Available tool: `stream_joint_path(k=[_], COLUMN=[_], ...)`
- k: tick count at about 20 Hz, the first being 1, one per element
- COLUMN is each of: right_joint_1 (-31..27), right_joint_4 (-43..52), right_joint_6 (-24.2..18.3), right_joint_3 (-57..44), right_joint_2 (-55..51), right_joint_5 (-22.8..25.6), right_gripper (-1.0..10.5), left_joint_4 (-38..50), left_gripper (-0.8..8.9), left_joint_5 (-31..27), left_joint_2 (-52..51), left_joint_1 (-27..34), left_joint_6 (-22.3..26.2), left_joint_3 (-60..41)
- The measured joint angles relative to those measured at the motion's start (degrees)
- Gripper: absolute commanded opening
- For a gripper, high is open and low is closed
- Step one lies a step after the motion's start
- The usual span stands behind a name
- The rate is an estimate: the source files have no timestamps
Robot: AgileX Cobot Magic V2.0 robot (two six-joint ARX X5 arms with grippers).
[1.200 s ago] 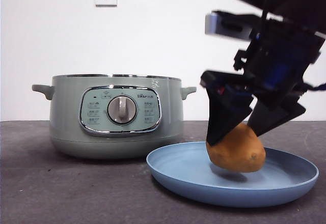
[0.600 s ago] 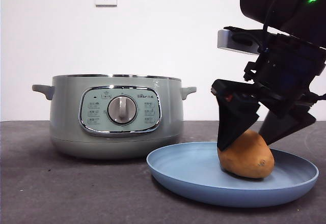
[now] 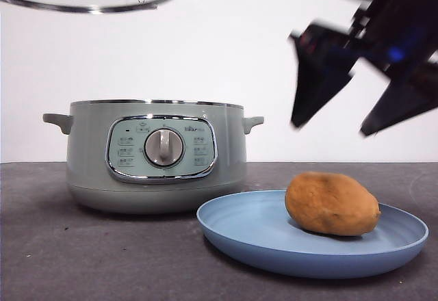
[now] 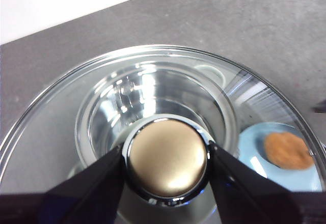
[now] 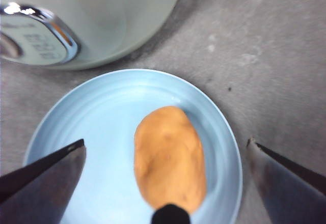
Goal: Take the potato out from the steamer,put the potato on the plate,close the lid
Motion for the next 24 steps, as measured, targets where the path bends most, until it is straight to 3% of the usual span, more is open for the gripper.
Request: stream_joint_path(k=[7, 11, 24], right_joint_1=[0.0, 0.0, 0.0], right_joint_4=[-8.9, -10.6, -13.8], right_joint_6=[1.9, 2.2, 2.6], right_joint_3=[0.0, 0.0, 0.0], right_joint_2=[-21.4, -28.5, -30.3], right_joint_5=[0.0, 0.0, 0.0], right_gripper=[5.7, 5.7, 5.7], left_joint_4=[11.9, 16.2, 20.6], left_gripper=[-0.09, -0.09, -0.09], left_joint_5=[0.9, 1.1, 0.1], left_joint_2=[13.3, 19.4, 26.7], left_joint_1=[-0.7, -2.2, -3.5], left_joint_6=[0.2, 0.4, 1.6], left_joint_3=[0.0, 0.0, 0.0])
